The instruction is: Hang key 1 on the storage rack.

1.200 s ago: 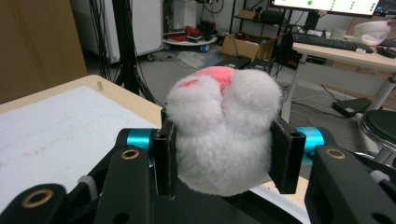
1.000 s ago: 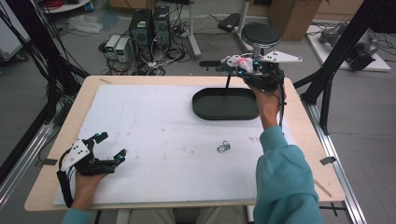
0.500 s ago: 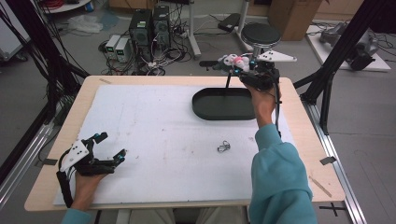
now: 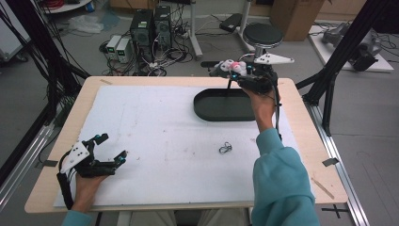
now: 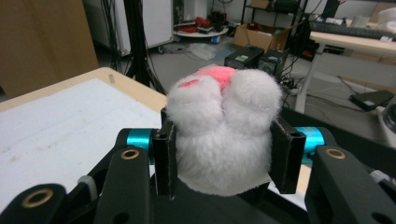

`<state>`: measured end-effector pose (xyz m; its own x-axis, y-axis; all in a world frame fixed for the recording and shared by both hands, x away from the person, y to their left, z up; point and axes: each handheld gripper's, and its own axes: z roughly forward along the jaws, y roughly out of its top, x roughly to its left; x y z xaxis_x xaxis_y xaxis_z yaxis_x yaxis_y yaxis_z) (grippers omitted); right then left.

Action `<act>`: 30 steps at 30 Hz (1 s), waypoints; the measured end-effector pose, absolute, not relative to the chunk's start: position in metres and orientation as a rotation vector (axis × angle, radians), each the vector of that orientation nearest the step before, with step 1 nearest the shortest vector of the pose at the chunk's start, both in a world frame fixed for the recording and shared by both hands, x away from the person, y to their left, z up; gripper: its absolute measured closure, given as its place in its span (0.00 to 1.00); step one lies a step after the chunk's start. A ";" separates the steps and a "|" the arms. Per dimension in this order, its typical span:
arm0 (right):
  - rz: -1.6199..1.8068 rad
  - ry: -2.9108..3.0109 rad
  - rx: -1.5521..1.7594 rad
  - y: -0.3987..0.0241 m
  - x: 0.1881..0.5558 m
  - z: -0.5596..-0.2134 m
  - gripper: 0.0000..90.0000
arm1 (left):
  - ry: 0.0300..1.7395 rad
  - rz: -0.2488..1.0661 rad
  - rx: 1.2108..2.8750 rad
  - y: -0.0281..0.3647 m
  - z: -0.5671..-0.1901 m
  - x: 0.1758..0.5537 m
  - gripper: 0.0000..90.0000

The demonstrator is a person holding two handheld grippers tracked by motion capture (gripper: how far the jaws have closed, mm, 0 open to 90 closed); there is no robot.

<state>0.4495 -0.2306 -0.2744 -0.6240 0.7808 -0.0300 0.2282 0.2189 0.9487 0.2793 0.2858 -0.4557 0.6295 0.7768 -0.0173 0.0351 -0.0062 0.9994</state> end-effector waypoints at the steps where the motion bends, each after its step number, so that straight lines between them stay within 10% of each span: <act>1: 1.413 1.989 0.921 -0.230 0.449 -0.276 0.59 | 0.719 0.672 1.477 0.286 -0.456 0.279 0.02; 30: 1.370 2.103 0.992 -0.230 0.445 -0.310 0.59 | 0.717 0.675 1.476 0.285 -0.456 0.279 0.02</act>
<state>0.4447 -0.2305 -0.3095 -0.6463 0.7628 0.0216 0.3281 0.2522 0.9103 0.2787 0.2851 -0.4558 0.6297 0.7767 -0.0158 0.0320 -0.0055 0.9995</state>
